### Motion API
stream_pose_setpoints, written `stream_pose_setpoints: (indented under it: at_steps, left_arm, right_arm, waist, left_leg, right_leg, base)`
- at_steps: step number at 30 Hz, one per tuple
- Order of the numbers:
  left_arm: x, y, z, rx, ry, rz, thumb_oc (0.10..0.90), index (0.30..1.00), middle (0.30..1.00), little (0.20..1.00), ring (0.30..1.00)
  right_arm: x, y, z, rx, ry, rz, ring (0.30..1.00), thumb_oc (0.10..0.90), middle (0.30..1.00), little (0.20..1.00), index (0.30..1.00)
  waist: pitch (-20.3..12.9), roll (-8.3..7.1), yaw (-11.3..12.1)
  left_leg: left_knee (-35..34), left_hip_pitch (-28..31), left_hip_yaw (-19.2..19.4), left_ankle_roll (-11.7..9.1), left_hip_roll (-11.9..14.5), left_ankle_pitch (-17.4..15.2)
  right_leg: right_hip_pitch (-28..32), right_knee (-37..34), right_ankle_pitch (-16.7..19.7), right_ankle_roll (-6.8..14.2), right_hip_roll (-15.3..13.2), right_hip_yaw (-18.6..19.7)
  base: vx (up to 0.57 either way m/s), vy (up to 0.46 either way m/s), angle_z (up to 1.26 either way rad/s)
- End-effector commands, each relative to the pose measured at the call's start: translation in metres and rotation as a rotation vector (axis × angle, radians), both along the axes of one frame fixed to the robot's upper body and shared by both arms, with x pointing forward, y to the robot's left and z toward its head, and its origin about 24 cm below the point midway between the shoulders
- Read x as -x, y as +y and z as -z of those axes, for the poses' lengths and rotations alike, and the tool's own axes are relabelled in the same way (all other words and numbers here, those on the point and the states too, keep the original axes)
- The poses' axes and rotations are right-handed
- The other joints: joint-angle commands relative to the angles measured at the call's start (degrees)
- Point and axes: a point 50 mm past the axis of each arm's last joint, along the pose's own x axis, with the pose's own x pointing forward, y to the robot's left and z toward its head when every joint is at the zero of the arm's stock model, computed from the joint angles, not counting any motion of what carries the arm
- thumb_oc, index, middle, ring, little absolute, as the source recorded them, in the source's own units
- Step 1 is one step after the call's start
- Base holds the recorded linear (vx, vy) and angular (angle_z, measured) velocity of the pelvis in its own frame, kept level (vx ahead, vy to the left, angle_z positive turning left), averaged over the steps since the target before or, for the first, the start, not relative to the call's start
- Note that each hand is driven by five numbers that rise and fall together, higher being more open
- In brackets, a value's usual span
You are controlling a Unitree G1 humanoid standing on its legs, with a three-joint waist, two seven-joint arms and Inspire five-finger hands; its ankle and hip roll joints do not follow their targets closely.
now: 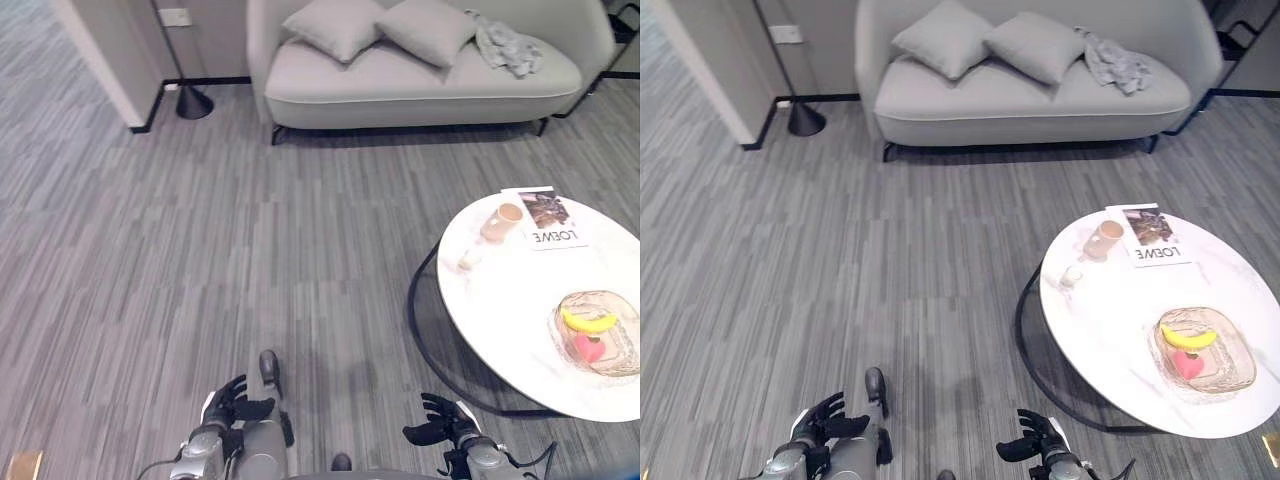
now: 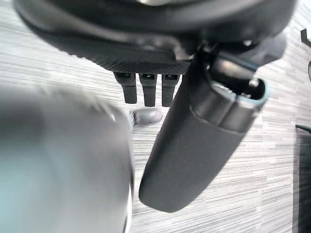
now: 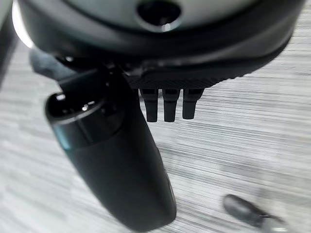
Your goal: Hang the clothes on the sofa on the clothes rack.
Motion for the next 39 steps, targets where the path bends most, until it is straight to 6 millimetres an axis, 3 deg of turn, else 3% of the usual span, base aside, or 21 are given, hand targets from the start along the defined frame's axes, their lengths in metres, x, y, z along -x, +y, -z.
stream_pose_setpoints:
  at_steps: [1, 2, 3, 4, 6, 7, 8, 9, 10, 14, 17, 20, 23, 24, 25, 26, 27, 28, 32, 35, 39]
  left_arm:
    - [-0.005, 0.003, -0.005, -0.001, -0.063, 0.031, 0.8, 0.9, 0.9, 0.9, 0.9]
    - [-0.005, 0.005, -0.006, 0.001, -0.072, 0.019, 0.8, 0.9, 0.9, 0.9, 0.9]
    - [-0.006, 0.012, -0.008, -0.015, -0.076, 0.021, 0.8, 0.9, 0.9, 0.9, 0.9]
    - [-0.008, 0.015, -0.01, -0.026, -0.08, 0.018, 0.8, 0.9, 0.9, 0.9, 0.9]
    - [-0.014, 0.017, -0.013, -0.027, -0.104, 0.011, 0.8, 0.9, 0.9, 0.9, 0.9]
    - [-0.014, 0.017, -0.013, -0.026, -0.104, 0.011, 0.8, 0.9, 0.9, 0.9, 0.9]
    - [-0.016, 0.017, -0.013, -0.03, -0.107, 0.014, 0.8, 0.9, 0.9, 0.9, 0.9]
    - [-0.021, 0.019, -0.016, -0.038, -0.13, 0.011, 0.8, 0.9, 0.9, 0.9, 0.9]
    - [-0.021, 0.019, -0.016, -0.037, -0.13, 0.011, 0.8, 0.9, 0.9, 0.9, 0.9]
    - [-0.024, 0.02, -0.016, -0.052, -0.124, 0.02, 0.8, 0.9, 0.9, 0.9, 0.9]
    - [-0.015, 0.016, -0.01, -0.046, -0.091, 0.047, 0.8, 0.9, 0.9, 0.9, 0.9]
    - [-0.014, 0.01, -0.008, -0.021, -0.089, 0.037, 0.8, 0.9, 0.9, 0.9, 0.9]
    - [-0.015, 0.004, -0.009, 0.019, -0.11, 0.025, 0.8, 0.9, 0.9, 0.9, 0.9]
    - [-0.015, 0.004, -0.009, 0.018, -0.11, 0.025, 0.8, 0.9, 0.9, 0.9, 0.9]
    - [-0.012, 0.001, -0.007, 0.037, -0.094, 0.007, 0.8, 0.9, 0.9, 0.9, 0.9]
    - [-0.006, 0.001, -0.005, 0.043, -0.079, 0.001, 0.8, 0.9, 0.9, 0.9, 0.9]
    - [-0.004, 0.0, -0.005, 0.041, -0.079, 0.006, 0.8, 0.9, 0.9, 0.9, 0.9]
    - [-0.005, 0.001, -0.006, 0.038, -0.095, -0.016, 0.8, 0.9, 0.9, 0.9, 0.9]
    - [0.003, 0.003, -0.003, 0.052, -0.075, -0.056, 0.8, 0.9, 0.9, 0.9, 0.9]
    - [0.015, 0.012, 0.0, 0.033, -0.037, -0.086, 0.8, 0.9, 0.9, 0.9, 0.9]
    - [0.015, 0.012, 0.0, 0.033, -0.038, -0.086, 0.8, 0.9, 0.9, 0.9, 0.9]
  right_arm:
    - [-0.017, 0.004, -0.013, -0.05, -0.129, -0.023, 0.9, 0.8, 0.9, 0.9, 0.9]
    - [-0.019, 0.005, -0.013, -0.051, -0.132, -0.027, 0.9, 0.8, 0.9, 0.9, 0.9]
    - [-0.028, 0.007, -0.019, -0.052, -0.167, -0.05, 0.9, 0.8, 0.9, 0.9, 0.9]
    - [-0.035, 0.008, -0.023, -0.053, -0.197, -0.059, 0.9, 0.8, 0.9, 0.9, 0.9]
    - [-0.039, 0.01, -0.027, -0.067, -0.228, -0.067, 0.9, 0.8, 0.9, 0.9, 0.9]
    - [-0.038, 0.01, -0.027, -0.066, -0.228, -0.067, 0.9, 0.8, 0.9, 0.9, 0.9]
    - [-0.042, 0.01, -0.031, -0.069, -0.249, -0.077, 0.9, 0.8, 0.9, 0.9, 0.9]
    - [-0.047, 0.009, -0.037, -0.068, -0.282, -0.077, 0.9, 0.8, 0.9, 0.9, 0.9]
    - [-0.047, 0.009, -0.037, -0.068, -0.282, -0.077, 0.9, 0.8, 0.9, 0.9, 0.9]
    - [-0.045, 0.005, -0.038, -0.056, -0.28, -0.072, 0.9, 0.8, 0.9, 0.9, 0.9]
    - [-0.032, -0.001, -0.033, -0.056, -0.242, -0.059, 0.9, 0.8, 0.9, 0.9, 0.9]
    - [-0.026, -0.009, -0.031, -0.037, -0.218, -0.041, 0.9, 0.8, 0.9, 0.9, 0.9]
    - [-0.023, -0.02, -0.034, -0.033, -0.233, 0.009, 0.9, 0.8, 0.9, 0.9, 0.9]
    - [-0.023, -0.02, -0.034, -0.034, -0.233, 0.009, 0.9, 0.8, 0.9, 0.9, 0.9]
    - [-0.028, -0.028, -0.037, -0.004, -0.237, 0.023, 0.9, 0.8, 0.9, 0.9, 0.9]
    - [-0.028, -0.024, -0.038, -0.025, -0.245, 0.019, 0.9, 0.8, 0.9, 0.9, 0.9]
    - [-0.027, -0.023, -0.038, -0.028, -0.251, 0.018, 0.9, 0.8, 0.9, 0.9, 0.9]
    - [-0.027, -0.024, -0.036, -0.008, -0.245, 0.02, 0.9, 0.8, 0.9, 0.9, 0.9]
    - [-0.021, -0.023, -0.032, -0.003, -0.219, 0.012, 0.9, 0.8, 0.9, 0.9, 0.9]
    - [-0.017, -0.015, -0.028, -0.015, -0.201, -0.02, 0.9, 0.8, 0.9, 0.9, 0.9]
    - [-0.017, -0.015, -0.028, -0.015, -0.201, -0.02, 0.9, 0.8, 0.9, 0.9, 0.9]
  waist:
    - [-2.94, -1.35, 2.59]
    - [-2.57, -1.55, 2.58]
    - [-1.48, -0.58, 1.56]
    - [-0.63, 0.03, 0.7]
    - [0.43, 1.23, -0.57]
    - [0.49, 1.25, -0.65]
    - [1.06, 2.22, -1.88]
    - [1.78, 2.31, -3.56]
    - [1.91, 2.4, -3.59]
    - [1.89, 1.66, -7.7]
    - [0.51, 1.99, -7.85]
    - [0.89, 2.76, -7.65]
    - [1.55, 1.73, -7.25]
    - [1.41, 1.62, -7.32]
    - [3.52, 0.16, -4.42]
    - [3.11, -0.09, -3.41]
    - [2.56, 0.45, -2.43]
    - [1.94, 1.93, -0.5]
    - [0.8, 2.9, -1.34]
    - [-1.83, 1.25, -1.08]
    - [-1.94, 1.33, -1.01]
  left_leg:
    - [0.49, 3.51, -1.47, -1.44, -0.43, 1.42]
    - [0.76, 5.4, -1.21, -0.18, -1.83, -0.15]
    - [0.45, 9.83, -0.48, 2.27, -3.13, -3.6]
    - [0.45, 12.38, -0.91, 2.56, -3.23, -6.2]
    - [0.45, 15.7, -1.53, 2.38, -2.92, -8.7]
    - [0.45, 15.79, -1.61, 2.34, -2.9, -8.78]
    - [0.45, 17.04, -1.87, 2.26, -2.31, -9.05]
    - [0.45, 19.61, -2.29, 1.2, -2.28, -10.83]
    - [0.45, 19.76, -2.33, 1.17, -2.18, -10.87]
    - [0.45, 26.08, -5.58, -1.03, -3.43, -15.9]
    - [0.45, 29.54, -8.1, -1.3, -3.38, -16.76]
    - [8.28, 29.22, -8.2, -3.55, -1.2, -11.43]
    - [34.36, 18.81, -4.28, -6.8, 4.21, -3.18]
    - [34.36, 18.59, -4.32, -6.76, 4.1, -3.09]
    - [46.49, 8.08, -1.5, -6.39, 6.75, -2.64]
    - [37.18, 6.04, 0.16, -5.83, 7.39, -3.24]
    - [20.44, 6.73, 0.85, -4.97, 6.66, -3.32]
    - [0.45, 4.54, -2.26, -5.83, 6.48, 0.31]
    - [0.45, 4.87, 0.02, -6.59, 7.55, 1.23]
    - [0.45, 8.69, 1.53, -5.01, 5.17, 1.11]
    - [0.45, 8.55, 1.58, -5.03, 5.3, 1.15]
  right_leg:
    - [-0.95, 15.88, 15.87, 6.28, -9.1, -1.11]
    - [-3.23, 22.49, 21.41, 6.67, -10.71, -1.23]
    - [-10.84, 35.6, 28.11, 6.3, -13.86, -2.23]
    - [-15.38, 39.11, 26.22, 6.93, -16.34, -4.14]
    - [-19.76, 35.62, 19.89, 5.47, -17.35, -8.08]
    - [-19.63, 35.69, 19.72, 5.41, -17.36, -8.2]
    - [-22.95, 31.04, 18.28, 4.09, -15.3, -9.95]
    - [-24.64, 19.8, 17.63, 5.17, -12.66, -10.3]
    - [-24.36, 19.59, 17.71, 5.15, -12.55, -10.41]
    - [-32.37, -0.95, 21.62, 9.12, -5.51, -3.59]
    - [-29.82, -0.95, 22.18, 7.9, -4.64, -3.6]
    - [-25.77, -0.82, 23.45, 6.41, -4.24, -4.62]
    - [-19.41, -0.95, 19.22, 2.85, -3.75, -6.49]
    - [-19.59, -0.95, 19.26, 2.85, -3.87, -6.52]
    - [-12.49, -0.95, 13.92, -0.07, -2.76, -4.93]
    - [-10.49, -0.95, 12.32, 0.42, -2.86, -4.5]
    - [-8.75, -0.95, 10.74, 1.32, -2.86, -4.82]
    - [-5.52, -0.95, 8.0, 2.11, -1.68, -5.5]
    - [-2.91, -0.95, 6.5, 2.37, -0.53, -4.69]
    - [0.17, 0.76, 6.37, 3.54, -3.73, -2.42]
    - [-0.02, 0.78, 6.44, 3.49, -3.62, -2.32]
  base:
    - [0.37, 0.144, -0.72]
    - [0.69, 0.339, -0.62]
    - [0.7, 0.364, -0.17]
    - [0.66, 0.318, -0.07]
    - [0.4, 0.089, 0.12]
    - [0.29, -0.012, 0.25]
    - [0.42, -0.123, 0.36]
    - [0.41, -0.119, 0.38]
    - [0.47, -0.156, 0.59]
    - [0.56, -0.168, 0.5]
    - [0.61, -0.251, 0.66]
    - [0.39, -0.237, 0.65]
    - [0.32, -0.366, 0.45]
    - [0.56, -0.426, -0.12]
    - [0.73, -0.355, -0.16]
    - [1.0, -0.301, -0.45]
    - [0.96, 0.073, -0.57]
    - [0.69, 0.108, -1.38]
    - [0.47, 0.076, -1.05]
    - [0.39, 0.128, -0.55]
    - [0.07, 0.023, -0.17]
